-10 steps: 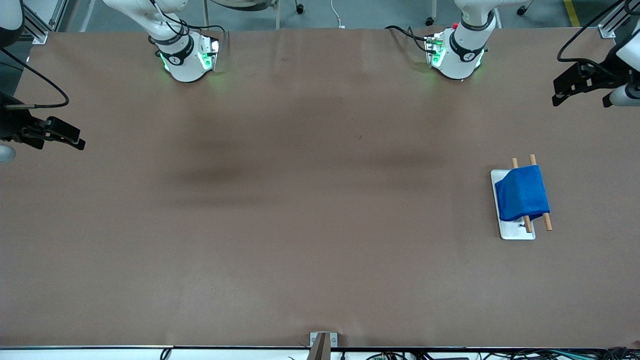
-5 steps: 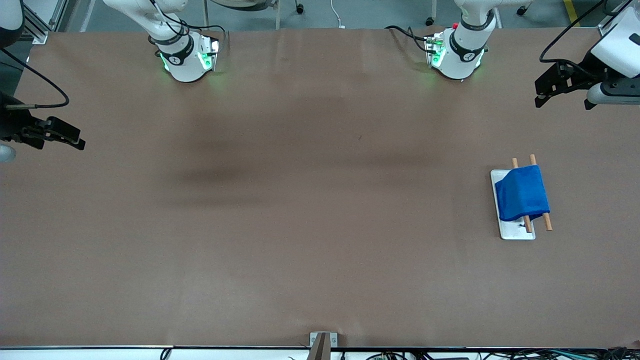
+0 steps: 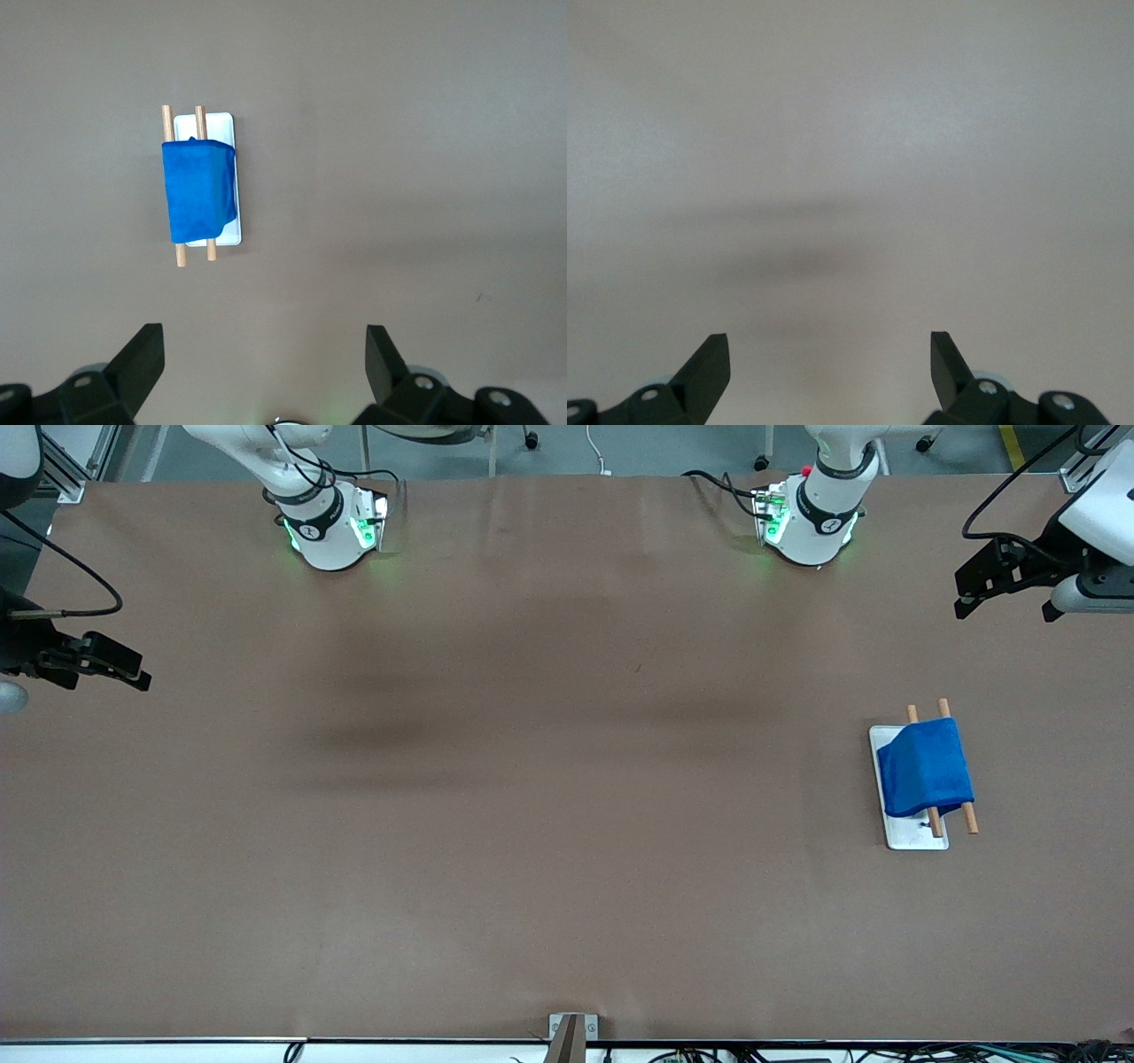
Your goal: Right arm passes towel to left arm to hang
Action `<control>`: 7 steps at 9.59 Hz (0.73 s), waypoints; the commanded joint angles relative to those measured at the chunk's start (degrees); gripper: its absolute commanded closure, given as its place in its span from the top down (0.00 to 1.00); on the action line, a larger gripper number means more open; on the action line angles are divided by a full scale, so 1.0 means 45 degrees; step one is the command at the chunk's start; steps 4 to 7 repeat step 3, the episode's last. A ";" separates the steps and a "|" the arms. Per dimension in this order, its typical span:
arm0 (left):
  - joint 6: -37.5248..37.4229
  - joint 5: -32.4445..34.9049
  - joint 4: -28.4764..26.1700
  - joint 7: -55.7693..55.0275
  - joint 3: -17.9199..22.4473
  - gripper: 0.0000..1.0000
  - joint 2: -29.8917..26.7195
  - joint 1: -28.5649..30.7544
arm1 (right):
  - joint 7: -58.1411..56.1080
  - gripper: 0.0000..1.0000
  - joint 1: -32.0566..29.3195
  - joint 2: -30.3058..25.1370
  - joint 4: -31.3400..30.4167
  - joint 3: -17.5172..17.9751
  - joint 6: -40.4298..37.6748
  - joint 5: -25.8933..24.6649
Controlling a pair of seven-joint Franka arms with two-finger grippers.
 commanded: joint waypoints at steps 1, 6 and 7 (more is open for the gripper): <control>0.0031 -0.0217 -0.0070 -0.0408 0.0057 1.00 0.0297 -0.0146 | -0.0045 1.00 -0.0190 -0.0061 -0.0123 0.0167 0.0112 -0.0205; 0.0031 -0.0627 -0.0109 -0.1052 0.0057 1.00 0.0297 -0.0127 | -0.0045 1.00 -0.0190 -0.0061 -0.0123 0.0147 0.0112 -0.0205; 0.0031 -0.0627 -0.0109 -0.1052 0.0057 1.00 0.0297 -0.0127 | -0.0045 1.00 -0.0190 -0.0061 -0.0123 0.0147 0.0112 -0.0205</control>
